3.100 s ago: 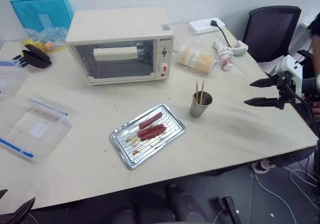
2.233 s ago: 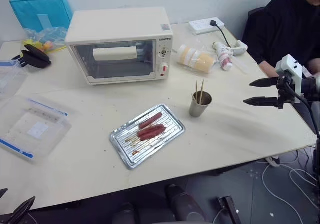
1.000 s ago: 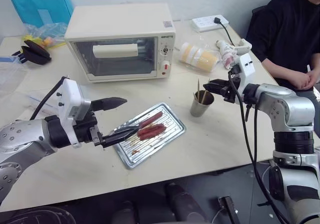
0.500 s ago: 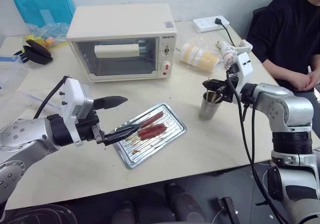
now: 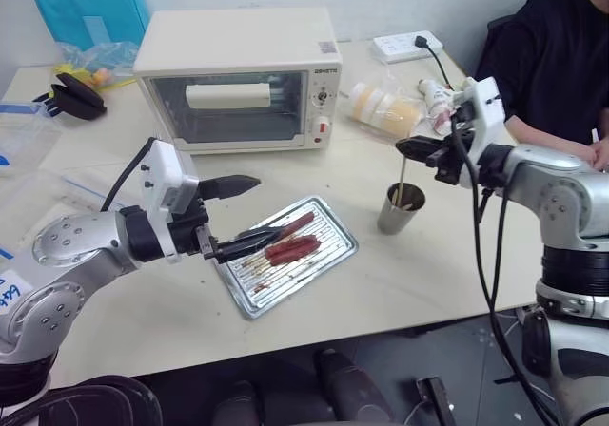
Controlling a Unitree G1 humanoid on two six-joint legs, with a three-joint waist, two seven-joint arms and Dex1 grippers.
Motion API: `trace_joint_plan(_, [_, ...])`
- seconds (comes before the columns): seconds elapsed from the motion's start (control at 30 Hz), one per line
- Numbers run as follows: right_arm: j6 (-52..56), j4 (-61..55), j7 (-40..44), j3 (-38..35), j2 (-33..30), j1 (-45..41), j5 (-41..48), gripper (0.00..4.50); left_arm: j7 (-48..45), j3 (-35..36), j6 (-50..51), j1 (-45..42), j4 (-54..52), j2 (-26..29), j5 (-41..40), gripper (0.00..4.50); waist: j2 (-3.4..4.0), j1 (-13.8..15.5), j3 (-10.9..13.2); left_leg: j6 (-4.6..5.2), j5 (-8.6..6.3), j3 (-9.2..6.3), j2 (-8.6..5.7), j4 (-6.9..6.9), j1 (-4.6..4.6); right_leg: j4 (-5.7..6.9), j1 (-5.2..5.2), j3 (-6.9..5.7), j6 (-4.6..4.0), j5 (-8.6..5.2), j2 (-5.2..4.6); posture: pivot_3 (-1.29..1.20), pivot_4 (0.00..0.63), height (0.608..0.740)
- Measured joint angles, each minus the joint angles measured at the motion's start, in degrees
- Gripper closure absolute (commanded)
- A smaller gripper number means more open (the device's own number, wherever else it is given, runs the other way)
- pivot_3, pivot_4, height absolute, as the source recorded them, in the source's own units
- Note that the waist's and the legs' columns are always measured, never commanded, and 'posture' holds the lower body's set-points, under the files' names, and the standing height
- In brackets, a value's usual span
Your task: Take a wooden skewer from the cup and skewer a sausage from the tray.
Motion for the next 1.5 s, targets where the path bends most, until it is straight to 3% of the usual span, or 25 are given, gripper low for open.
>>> trace_joint_plan(0.23, [6.61, -3.42, -1.22, -6.13, -3.42, -5.53, 5.99, 4.46, -3.24, -3.28, -0.18, -3.55, 2.54, -3.90, 3.45, 0.00, 0.00, 0.59, 0.00, 0.02, 0.03, -0.07, -0.01, 0.02, 0.00, 0.01, 0.03, -0.05, 0.00, 0.00, 0.00, 0.00, 0.150, 0.740])
trace_joint_plan(0.43, [15.79, -1.20, -8.22, -13.23, 0.31, -16.28, 11.32, 4.46, -4.53, -5.13, -0.98, -6.86, 3.23, -7.48, 6.16, 0.00, 0.00, 0.57, 0.00, 0.02, 0.04, -0.13, -0.02, 0.00, -0.01, 0.02, 0.03, -0.09, 0.00, 0.00, -0.02, 0.00, 0.150, 0.740])
trace_joint_plan(0.57, [27.38, 2.18, -17.84, -25.18, 10.59, -25.55, 14.22, 4.46, -4.66, -5.48, -1.17, -8.14, 4.31, -8.94, 7.33, 0.00, 0.00, 0.43, 0.00, 0.02, 0.06, -0.17, 0.01, -0.01, -0.02, 0.08, 0.02, -0.10, 0.00, 0.01, -0.01, 0.00, 0.150, 0.740])
trace_joint_plan(0.83, [30.95, 0.12, -49.35, -45.20, 40.21, -26.51, 25.31, 4.46, -1.83, -6.78, -3.04, -9.67, 4.44, -14.11, 12.23, 0.00, 0.04, 0.46, -0.05, 0.02, 0.11, -0.39, 0.07, -0.04, -0.30, 0.09, -0.15, -0.30, -0.01, 0.01, -0.12, 0.00, 0.150, 0.740])
trace_joint_plan(0.9, [30.98, -1.36, -55.59, -47.74, 44.87, -26.43, 28.50, 4.46, -0.80, -7.42, -3.88, -10.61, 4.47, -15.62, 13.99, 0.00, 0.05, 0.49, -0.05, 0.01, 0.11, -0.43, 0.22, -0.05, -0.40, 0.08, -0.17, -0.39, -0.01, 0.00, -0.15, 0.00, 0.150, 0.740])
trace_joint_plan(1.0, [31.02, -2.86, -63.73, -51.62, 46.06, -26.41, 33.60, 4.46, 0.87, -7.49, -5.60, -11.23, 4.60, -17.56, 16.49, 0.00, 0.08, 0.92, -0.07, -0.10, 0.18, -0.52, 0.13, -0.04, -0.65, 0.03, -0.21, -0.67, -0.01, 0.01, -0.55, 0.00, 0.150, 0.740])
trace_joint_plan(1.2, [27.14, -2.87, -75.60, -48.52, 46.26, -22.98, 48.12, 4.46, 4.19, -7.58, -9.02, -12.75, 5.99, -21.44, 21.73, 0.00, 0.17, 0.84, -0.12, 0.06, 0.37, -0.46, -0.33, -0.08, -1.14, 0.17, -0.81, -0.99, 0.13, 0.08, -1.04, 0.00, 0.150, 0.740])
trace_joint_plan(1.4, [9.20, -2.18, -90.34, -30.87, 42.64, -13.15, 73.62, 4.46, 5.13, -8.51, -11.70, -13.23, 9.20, -24.57, 25.36, 0.00, 0.17, 0.47, -0.12, 0.17, 0.47, -0.48, -0.40, -0.07, -1.14, 0.08, -0.82, -1.01, 0.17, 0.10, -1.00, 0.00, 0.150, 0.740])
trace_joint_plan(1.5, [1.86, -2.72, -92.78, -24.04, 39.82, -10.57, 80.15, 4.46, 4.83, -9.86, -13.31, -13.50, 10.72, -26.30, 27.11, 0.00, 0.17, 0.50, -0.12, 0.21, 0.52, -0.49, -0.41, -0.07, -1.14, 0.07, -0.82, -1.01, 0.23, 0.13, -1.00, 0.00, 0.150, 0.740])
